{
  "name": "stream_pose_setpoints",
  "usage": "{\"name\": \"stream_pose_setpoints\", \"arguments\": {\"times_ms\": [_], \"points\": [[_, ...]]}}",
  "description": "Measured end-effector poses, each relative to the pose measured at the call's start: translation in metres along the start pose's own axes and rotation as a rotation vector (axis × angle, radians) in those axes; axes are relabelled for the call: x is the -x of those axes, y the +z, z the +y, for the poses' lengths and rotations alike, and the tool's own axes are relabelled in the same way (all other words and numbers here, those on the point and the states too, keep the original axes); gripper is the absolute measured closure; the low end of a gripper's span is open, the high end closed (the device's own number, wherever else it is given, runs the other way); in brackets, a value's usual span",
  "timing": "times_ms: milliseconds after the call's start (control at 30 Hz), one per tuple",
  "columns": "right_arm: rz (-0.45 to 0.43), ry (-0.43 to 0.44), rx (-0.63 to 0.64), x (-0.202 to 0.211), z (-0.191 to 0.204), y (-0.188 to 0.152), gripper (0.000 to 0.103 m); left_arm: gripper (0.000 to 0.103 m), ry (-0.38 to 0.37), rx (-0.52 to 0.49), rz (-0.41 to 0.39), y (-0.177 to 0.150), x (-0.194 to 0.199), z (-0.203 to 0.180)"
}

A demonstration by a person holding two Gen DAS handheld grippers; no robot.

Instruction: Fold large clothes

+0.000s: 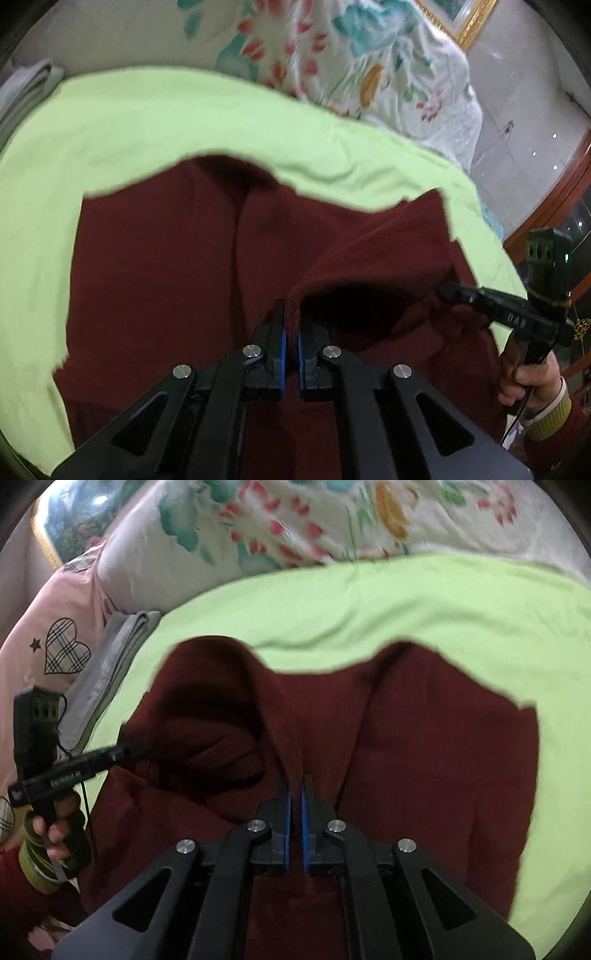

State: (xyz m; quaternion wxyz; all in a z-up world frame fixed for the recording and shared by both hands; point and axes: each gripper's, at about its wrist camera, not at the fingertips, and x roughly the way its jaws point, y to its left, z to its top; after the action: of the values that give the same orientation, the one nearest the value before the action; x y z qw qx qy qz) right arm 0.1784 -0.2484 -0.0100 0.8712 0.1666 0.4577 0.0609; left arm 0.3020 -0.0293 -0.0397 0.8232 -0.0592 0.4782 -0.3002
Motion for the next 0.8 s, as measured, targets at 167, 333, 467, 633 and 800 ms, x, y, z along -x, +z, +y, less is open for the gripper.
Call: {"name": "stream_pose_setpoints", "arguments": {"times_ms": [167,333,467,633,800], "points": [[-0.040,0.103,-0.105,0.029,-0.014,-0.007,0.081,0.075,-0.055,0.074,0.029,-0.021,0.028,0.016],[-0.078,0.240,-0.270,0.051,-0.031,-0.010,0.047,0.051,-0.214,0.281,0.086,-0.022,0.040,0.041],[-0.002,0.425,-0.521,0.032,-0.049,0.000,0.047,0.051,-0.417,0.515,0.193,-0.014,0.013,0.056],[0.106,0.731,-0.814,-0.006,-0.053,0.018,0.023,0.051,-0.526,0.678,0.282,-0.001,-0.018,0.059],[0.171,0.706,-0.977,-0.049,-0.056,0.031,0.023,0.051,-0.522,0.834,0.321,0.001,-0.049,0.069]]}}
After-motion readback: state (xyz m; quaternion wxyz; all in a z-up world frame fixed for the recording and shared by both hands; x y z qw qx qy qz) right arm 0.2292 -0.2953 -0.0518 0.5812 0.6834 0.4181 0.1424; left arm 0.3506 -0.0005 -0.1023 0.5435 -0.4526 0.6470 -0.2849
